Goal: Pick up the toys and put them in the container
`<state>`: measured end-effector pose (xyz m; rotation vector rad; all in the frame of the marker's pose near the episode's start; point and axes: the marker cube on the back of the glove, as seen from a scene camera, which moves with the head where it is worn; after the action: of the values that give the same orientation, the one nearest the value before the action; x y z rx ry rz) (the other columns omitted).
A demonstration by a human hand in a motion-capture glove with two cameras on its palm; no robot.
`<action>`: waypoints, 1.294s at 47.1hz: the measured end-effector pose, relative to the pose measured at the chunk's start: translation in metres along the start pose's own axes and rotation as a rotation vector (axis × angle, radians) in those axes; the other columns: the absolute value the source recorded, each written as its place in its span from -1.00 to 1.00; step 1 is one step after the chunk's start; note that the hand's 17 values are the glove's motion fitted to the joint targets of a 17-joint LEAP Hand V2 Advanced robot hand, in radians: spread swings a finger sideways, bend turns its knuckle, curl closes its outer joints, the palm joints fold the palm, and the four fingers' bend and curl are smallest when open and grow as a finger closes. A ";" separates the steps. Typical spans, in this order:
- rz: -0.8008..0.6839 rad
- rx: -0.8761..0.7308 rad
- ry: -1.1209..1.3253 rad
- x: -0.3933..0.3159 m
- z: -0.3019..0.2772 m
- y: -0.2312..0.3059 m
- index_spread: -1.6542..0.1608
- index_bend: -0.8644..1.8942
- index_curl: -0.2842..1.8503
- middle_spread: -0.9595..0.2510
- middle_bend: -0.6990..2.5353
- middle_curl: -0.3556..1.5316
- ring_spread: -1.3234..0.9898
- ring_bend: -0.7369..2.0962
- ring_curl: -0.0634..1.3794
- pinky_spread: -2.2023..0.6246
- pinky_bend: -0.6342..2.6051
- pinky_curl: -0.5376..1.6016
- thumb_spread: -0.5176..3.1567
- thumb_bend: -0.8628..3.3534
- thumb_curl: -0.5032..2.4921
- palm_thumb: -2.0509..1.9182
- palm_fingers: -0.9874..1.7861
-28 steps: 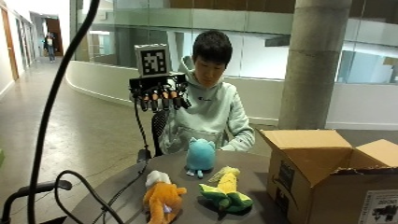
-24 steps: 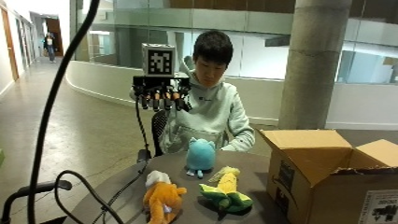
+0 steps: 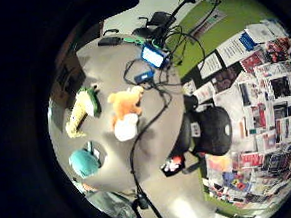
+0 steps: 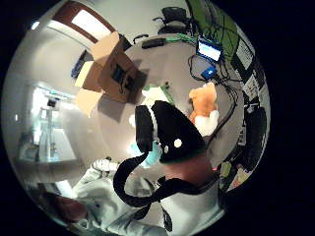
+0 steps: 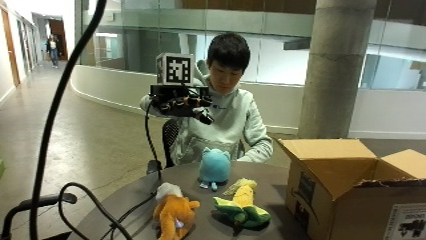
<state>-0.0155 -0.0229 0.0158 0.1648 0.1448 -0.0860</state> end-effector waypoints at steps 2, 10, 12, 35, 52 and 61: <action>-0.006 0.012 -0.005 0.003 0.009 -0.004 0.51 -0.29 -0.56 0.47 -0.49 -0.47 0.08 -0.37 -0.73 0.56 -0.23 -0.24 0.01 -0.60 -0.57 0.02 -0.49; -0.094 -0.065 -0.039 0.030 0.067 -0.026 0.50 -0.30 -0.56 0.47 -0.49 -0.46 0.08 -0.38 -0.72 0.55 -0.23 -0.23 0.01 -0.60 -0.56 0.02 -0.51; -0.088 -0.087 -0.051 0.034 0.086 -0.026 0.51 -0.30 -0.56 0.47 -0.49 -0.45 0.08 -0.38 -0.72 0.55 -0.23 -0.22 0.01 -0.60 -0.55 0.02 -0.51; 0.223 -0.256 -0.122 0.025 0.227 0.010 0.50 -0.35 -0.63 0.52 -0.56 -0.50 0.09 -0.09 -0.57 0.56 0.03 -0.11 -0.02 -0.55 -0.50 0.13 -0.25; 0.172 -0.263 -0.136 0.009 0.210 0.009 0.51 -0.20 -0.61 0.38 -0.35 -0.45 -0.10 0.35 -0.27 0.33 0.09 -0.09 -0.08 -0.45 -0.36 0.38 0.40; 0.117 -0.411 -0.174 -0.004 0.145 0.016 0.48 -0.14 -0.57 0.29 -0.28 -0.40 -0.11 0.31 -0.26 0.32 0.04 -0.09 -0.21 -0.46 -0.28 0.42 0.46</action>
<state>0.0017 -0.0313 0.1603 -0.2438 -0.0223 0.0467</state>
